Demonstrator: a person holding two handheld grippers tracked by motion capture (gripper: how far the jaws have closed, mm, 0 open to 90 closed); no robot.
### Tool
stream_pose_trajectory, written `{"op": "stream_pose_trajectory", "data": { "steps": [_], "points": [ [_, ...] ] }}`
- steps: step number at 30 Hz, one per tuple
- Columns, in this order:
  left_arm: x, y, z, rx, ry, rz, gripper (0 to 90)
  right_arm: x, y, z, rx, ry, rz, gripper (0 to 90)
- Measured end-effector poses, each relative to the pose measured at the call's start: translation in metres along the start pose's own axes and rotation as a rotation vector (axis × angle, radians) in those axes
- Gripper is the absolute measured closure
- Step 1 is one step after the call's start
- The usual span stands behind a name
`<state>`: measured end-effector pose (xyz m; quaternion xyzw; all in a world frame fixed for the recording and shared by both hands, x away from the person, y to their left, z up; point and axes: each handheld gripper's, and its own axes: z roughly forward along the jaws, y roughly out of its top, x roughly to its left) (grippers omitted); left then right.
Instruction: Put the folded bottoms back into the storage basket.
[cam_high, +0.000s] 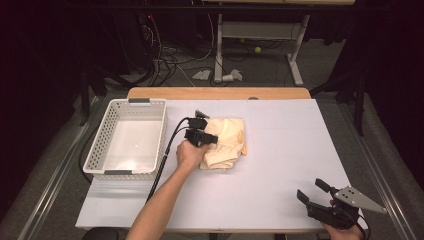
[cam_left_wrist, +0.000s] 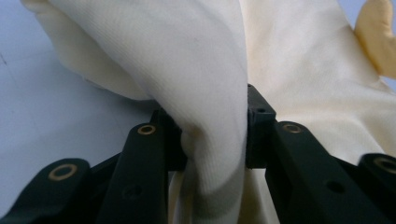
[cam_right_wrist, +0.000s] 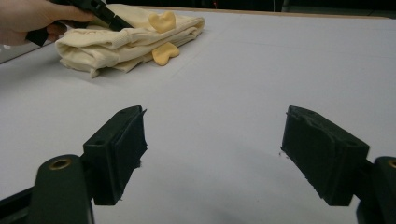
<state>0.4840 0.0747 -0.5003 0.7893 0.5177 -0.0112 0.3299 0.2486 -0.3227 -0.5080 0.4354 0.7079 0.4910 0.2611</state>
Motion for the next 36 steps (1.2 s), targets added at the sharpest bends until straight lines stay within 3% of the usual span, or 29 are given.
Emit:
{"op": "stream_pose_trajectory", "data": {
  "steps": [5,13,25,36],
  "points": [
    [0.001,0.001,-0.008,-0.017,-0.031,0.005,68.2,0.0,0.0,0.0,-0.003,0.003,-0.002,22.4],
    [-0.018,0.001,-0.033,-0.099,-0.042,0.085,68.4,0.0,0.0,-0.001,-0.004,0.006,0.003,22.4],
    [-0.038,0.006,-0.069,-0.147,-0.067,0.169,68.6,0.0,0.0,-0.001,-0.004,0.003,0.001,22.4],
    [-0.041,0.004,-0.093,-0.18,-0.085,0.204,68.6,0.0,0.0,-0.001,-0.006,0.0,0.003,22.4]
  ]
}}
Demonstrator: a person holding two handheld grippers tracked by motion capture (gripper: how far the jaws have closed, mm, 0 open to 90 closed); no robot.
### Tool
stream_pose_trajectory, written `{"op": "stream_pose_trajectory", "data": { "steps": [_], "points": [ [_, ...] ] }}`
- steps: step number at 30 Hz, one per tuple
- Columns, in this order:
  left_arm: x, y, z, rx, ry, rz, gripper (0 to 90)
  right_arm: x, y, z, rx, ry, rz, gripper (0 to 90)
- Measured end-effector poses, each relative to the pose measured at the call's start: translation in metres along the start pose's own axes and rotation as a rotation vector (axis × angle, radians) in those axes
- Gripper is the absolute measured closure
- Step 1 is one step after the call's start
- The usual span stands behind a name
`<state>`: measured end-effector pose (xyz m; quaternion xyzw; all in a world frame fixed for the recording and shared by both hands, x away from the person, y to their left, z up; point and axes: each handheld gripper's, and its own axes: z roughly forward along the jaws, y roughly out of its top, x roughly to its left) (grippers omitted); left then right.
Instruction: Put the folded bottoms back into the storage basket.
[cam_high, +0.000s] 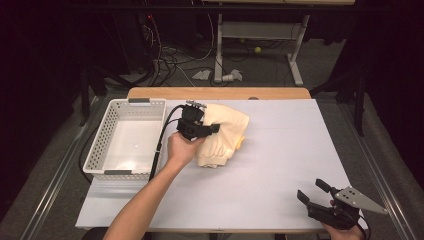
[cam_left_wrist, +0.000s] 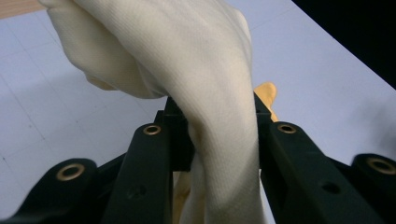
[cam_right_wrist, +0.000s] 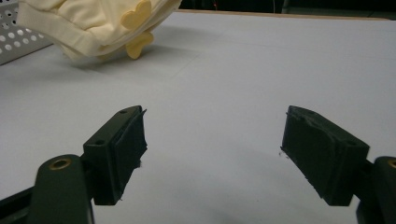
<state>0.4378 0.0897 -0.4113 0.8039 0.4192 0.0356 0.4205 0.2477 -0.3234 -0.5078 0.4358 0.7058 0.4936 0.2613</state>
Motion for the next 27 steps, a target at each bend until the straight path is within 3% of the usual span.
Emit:
{"op": "stream_pose_trajectory", "data": {
  "steps": [16,27],
  "points": [
    [-0.002,-0.002,-0.023,-0.009,-0.001,0.024,68.5,0.0,0.0,0.0,-0.001,0.0,0.003,22.5],
    [0.0,-0.004,-0.041,-0.041,0.001,0.016,68.4,0.0,0.0,0.0,0.0,-0.004,-0.003,22.6]
  ]
}}
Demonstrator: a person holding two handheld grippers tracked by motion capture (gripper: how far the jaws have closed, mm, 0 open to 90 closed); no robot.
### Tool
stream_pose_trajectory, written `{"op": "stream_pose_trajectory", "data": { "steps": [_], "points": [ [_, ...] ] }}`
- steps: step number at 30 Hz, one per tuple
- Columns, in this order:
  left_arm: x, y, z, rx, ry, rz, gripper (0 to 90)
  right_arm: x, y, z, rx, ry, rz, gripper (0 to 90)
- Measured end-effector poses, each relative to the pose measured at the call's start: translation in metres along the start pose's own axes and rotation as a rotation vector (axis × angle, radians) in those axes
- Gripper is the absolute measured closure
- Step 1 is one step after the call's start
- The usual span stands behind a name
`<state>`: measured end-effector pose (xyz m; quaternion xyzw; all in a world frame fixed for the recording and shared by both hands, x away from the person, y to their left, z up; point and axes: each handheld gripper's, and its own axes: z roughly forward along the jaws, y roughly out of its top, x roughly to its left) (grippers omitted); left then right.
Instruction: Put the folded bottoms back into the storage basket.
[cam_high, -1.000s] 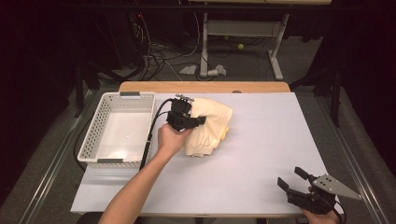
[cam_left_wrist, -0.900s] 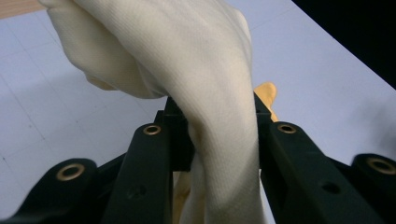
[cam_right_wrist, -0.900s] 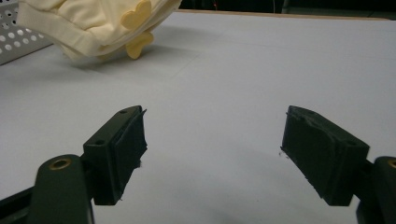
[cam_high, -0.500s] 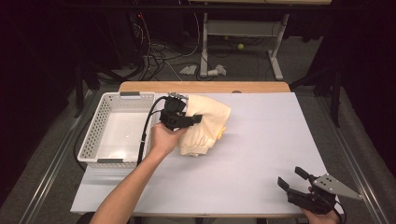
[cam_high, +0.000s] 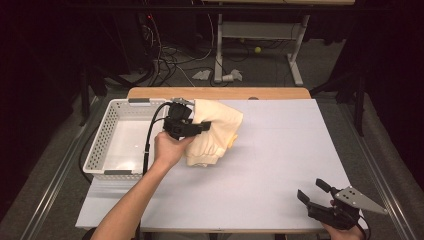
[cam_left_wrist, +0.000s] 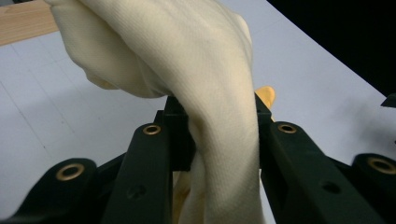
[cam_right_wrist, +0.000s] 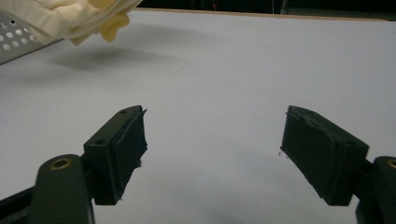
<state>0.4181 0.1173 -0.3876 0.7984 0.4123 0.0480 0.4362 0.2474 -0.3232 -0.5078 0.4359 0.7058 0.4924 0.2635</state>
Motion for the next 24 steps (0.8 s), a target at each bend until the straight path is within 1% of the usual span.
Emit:
{"op": "stream_pose_trajectory", "data": {
  "steps": [10,19,24],
  "points": [
    [0.001,-0.002,-0.014,-0.015,0.0,0.003,68.4,0.0,0.0,0.0,0.001,0.0,0.002,22.6],
    [0.002,-0.004,-0.026,-0.038,-0.013,-0.011,68.4,0.0,0.0,0.0,-0.001,0.0,0.006,22.6],
    [0.002,-0.005,-0.031,-0.046,-0.004,-0.005,68.4,0.0,0.0,0.0,0.0,-0.001,0.003,22.7]
  ]
}}
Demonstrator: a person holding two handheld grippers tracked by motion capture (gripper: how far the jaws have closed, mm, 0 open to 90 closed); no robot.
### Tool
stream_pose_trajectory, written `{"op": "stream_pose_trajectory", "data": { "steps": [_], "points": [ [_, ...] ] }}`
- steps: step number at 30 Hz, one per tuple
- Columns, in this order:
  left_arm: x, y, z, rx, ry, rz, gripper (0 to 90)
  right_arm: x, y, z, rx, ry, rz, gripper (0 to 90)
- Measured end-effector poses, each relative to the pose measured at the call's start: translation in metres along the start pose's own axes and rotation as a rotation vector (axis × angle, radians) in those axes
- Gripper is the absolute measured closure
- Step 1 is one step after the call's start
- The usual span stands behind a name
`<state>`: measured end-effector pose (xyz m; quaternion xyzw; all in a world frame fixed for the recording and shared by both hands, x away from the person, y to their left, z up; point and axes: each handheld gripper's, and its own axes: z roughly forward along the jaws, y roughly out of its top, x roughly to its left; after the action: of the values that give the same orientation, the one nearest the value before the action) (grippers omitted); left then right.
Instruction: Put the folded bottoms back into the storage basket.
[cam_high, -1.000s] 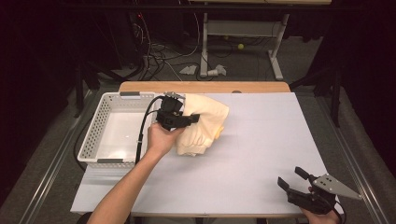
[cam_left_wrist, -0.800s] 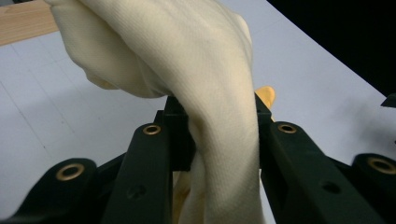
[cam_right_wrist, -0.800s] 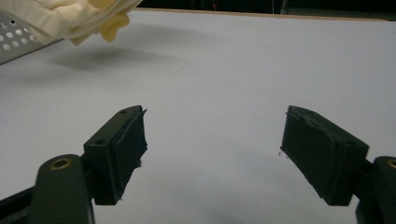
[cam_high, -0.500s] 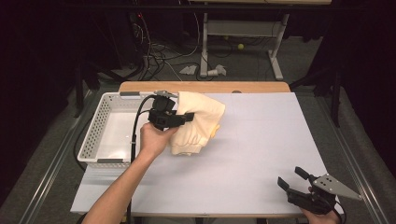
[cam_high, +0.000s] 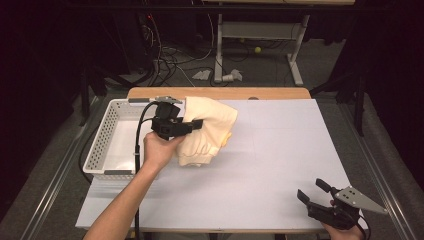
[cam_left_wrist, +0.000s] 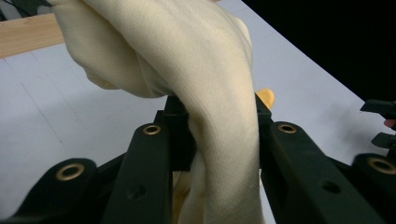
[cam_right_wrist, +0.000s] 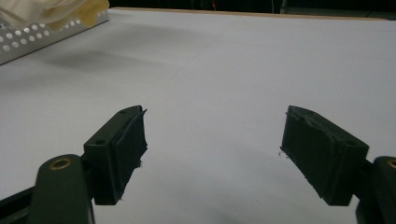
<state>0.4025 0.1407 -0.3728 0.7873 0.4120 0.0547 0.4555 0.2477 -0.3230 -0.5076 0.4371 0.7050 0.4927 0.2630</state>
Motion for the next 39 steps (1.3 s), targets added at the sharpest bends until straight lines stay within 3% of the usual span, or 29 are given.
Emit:
{"op": "stream_pose_trajectory", "data": {
  "steps": [15,39],
  "points": [
    [0.004,-0.003,-0.019,-0.043,-0.022,-0.021,68.4,0.0,0.0,0.001,0.007,-0.003,-0.002,22.6],
    [0.018,-0.014,-0.06,-0.109,0.002,-0.063,68.4,0.0,0.0,0.0,0.001,-0.006,-0.002,22.7]
  ]
}}
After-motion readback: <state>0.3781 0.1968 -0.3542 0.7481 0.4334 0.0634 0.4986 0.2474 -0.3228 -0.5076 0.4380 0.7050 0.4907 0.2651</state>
